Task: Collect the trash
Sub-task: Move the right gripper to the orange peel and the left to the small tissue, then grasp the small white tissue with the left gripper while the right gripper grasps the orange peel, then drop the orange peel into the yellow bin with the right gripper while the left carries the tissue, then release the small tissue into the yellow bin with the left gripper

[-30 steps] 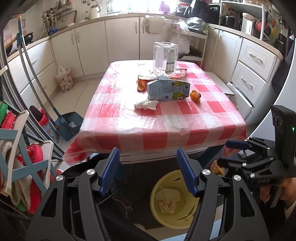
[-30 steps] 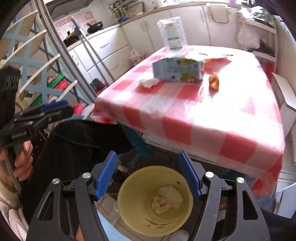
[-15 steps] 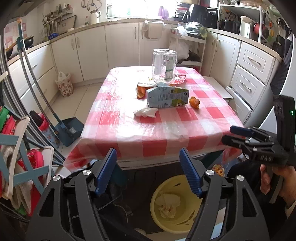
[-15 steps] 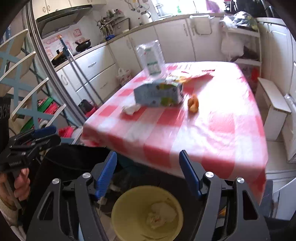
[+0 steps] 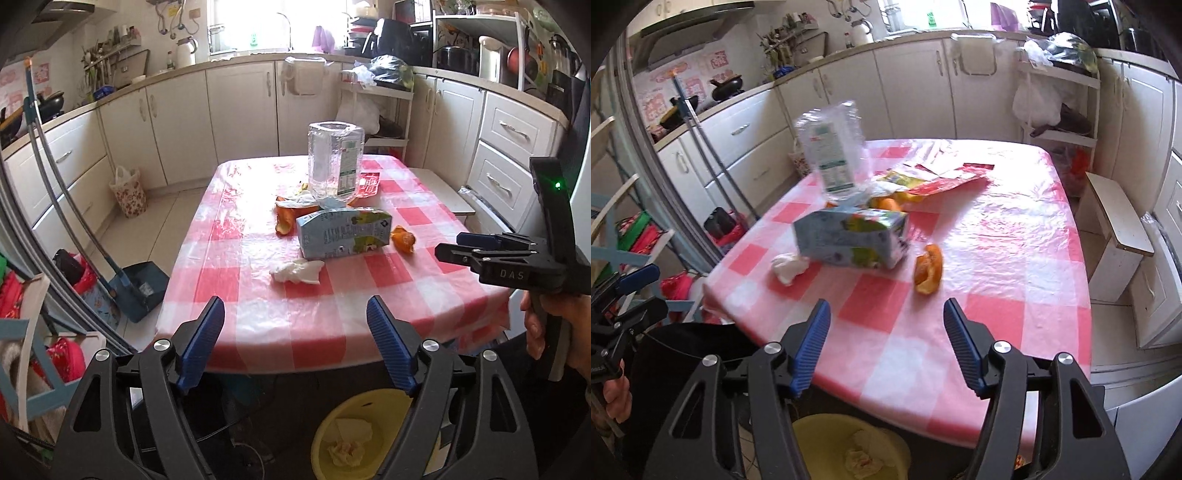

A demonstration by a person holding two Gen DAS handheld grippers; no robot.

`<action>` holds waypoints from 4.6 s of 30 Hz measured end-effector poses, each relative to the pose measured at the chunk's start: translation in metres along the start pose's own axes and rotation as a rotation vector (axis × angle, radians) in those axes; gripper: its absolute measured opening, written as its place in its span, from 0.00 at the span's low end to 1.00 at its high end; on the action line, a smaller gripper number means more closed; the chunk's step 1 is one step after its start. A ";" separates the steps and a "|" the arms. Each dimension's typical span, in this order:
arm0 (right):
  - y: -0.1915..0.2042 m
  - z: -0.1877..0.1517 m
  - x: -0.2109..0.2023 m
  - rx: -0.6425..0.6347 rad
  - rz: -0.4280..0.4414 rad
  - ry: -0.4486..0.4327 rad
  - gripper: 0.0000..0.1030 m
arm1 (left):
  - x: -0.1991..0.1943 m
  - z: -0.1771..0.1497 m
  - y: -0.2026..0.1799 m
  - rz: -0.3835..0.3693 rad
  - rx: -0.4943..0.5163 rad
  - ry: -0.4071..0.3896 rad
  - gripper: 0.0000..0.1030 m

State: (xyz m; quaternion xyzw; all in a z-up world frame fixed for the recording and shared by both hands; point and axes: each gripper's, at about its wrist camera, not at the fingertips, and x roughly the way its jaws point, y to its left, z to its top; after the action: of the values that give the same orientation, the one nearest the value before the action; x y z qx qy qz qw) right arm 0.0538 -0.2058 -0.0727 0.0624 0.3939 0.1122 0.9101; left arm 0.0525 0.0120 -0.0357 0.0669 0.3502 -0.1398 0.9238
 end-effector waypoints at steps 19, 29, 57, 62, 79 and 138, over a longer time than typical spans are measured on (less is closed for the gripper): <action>-0.012 0.023 0.053 0.027 -0.006 0.073 0.49 | 0.116 0.047 0.006 -0.015 0.083 0.055 0.78; -0.016 0.023 0.066 0.029 -0.005 0.110 0.40 | 0.153 0.035 0.008 -0.010 0.138 0.140 0.79; -0.021 0.015 0.036 0.050 0.045 0.082 0.05 | 0.105 0.011 0.032 -0.127 -0.064 0.163 0.08; -0.010 0.005 0.011 0.038 0.086 0.054 0.06 | 0.084 0.003 0.025 -0.136 -0.063 0.155 0.08; 0.034 -0.060 -0.040 0.025 0.297 0.081 0.05 | 0.031 -0.019 -0.001 -0.173 -0.005 0.134 0.08; 0.020 -0.095 -0.059 0.139 0.176 0.022 0.55 | -0.042 -0.067 -0.066 -0.028 0.278 0.047 0.80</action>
State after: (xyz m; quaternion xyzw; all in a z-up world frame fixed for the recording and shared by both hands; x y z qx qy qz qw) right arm -0.0576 -0.1991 -0.0922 0.1585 0.4038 0.1649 0.8858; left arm -0.0399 -0.0276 -0.0590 0.1926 0.3496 -0.1980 0.8952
